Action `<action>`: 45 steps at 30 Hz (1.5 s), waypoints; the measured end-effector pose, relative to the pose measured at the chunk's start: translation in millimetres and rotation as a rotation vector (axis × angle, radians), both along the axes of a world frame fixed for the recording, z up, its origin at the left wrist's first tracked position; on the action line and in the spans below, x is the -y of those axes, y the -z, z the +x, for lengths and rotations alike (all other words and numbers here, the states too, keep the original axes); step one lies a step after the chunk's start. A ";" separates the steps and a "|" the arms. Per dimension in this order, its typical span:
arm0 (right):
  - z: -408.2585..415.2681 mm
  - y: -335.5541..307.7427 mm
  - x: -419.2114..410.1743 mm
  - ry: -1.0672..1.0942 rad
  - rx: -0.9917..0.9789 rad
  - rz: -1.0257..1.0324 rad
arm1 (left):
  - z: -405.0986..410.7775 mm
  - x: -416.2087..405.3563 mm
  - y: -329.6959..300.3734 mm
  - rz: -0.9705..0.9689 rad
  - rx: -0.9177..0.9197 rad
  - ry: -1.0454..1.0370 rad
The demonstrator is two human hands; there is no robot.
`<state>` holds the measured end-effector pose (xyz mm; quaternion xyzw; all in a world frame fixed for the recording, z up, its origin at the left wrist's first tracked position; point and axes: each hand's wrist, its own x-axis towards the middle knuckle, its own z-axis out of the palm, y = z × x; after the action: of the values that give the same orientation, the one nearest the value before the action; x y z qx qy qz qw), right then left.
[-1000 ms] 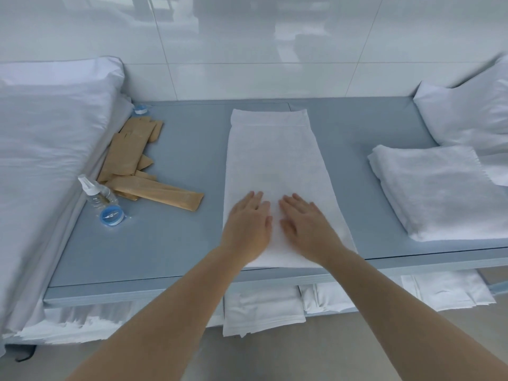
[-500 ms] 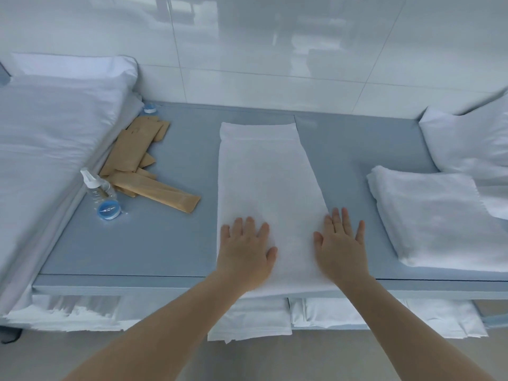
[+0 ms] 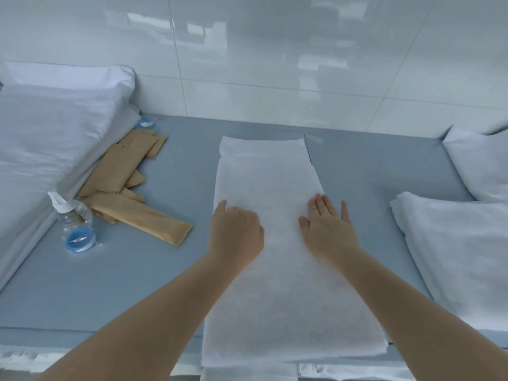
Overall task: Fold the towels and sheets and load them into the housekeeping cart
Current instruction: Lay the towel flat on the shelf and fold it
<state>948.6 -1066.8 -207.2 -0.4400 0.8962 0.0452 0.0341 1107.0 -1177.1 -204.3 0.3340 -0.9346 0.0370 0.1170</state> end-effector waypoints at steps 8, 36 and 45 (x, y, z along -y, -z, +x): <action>-17.7 10.1 80.1 -0.159 0.101 -0.117 | -47.8 57.2 22.6 0.301 0.137 -0.050; -135.8 9.2 182.8 -0.037 0.115 -0.066 | -119.0 166.6 22.3 0.347 0.117 -0.118; -30.1 10.4 121.0 -0.236 0.165 -0.163 | -111.4 155.5 22.4 0.097 -0.121 0.007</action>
<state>918.5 -1187.8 -217.6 -0.5456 0.8332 -0.0603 0.0663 995.6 -1332.6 -226.7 0.3374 -0.9277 -0.0290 0.1572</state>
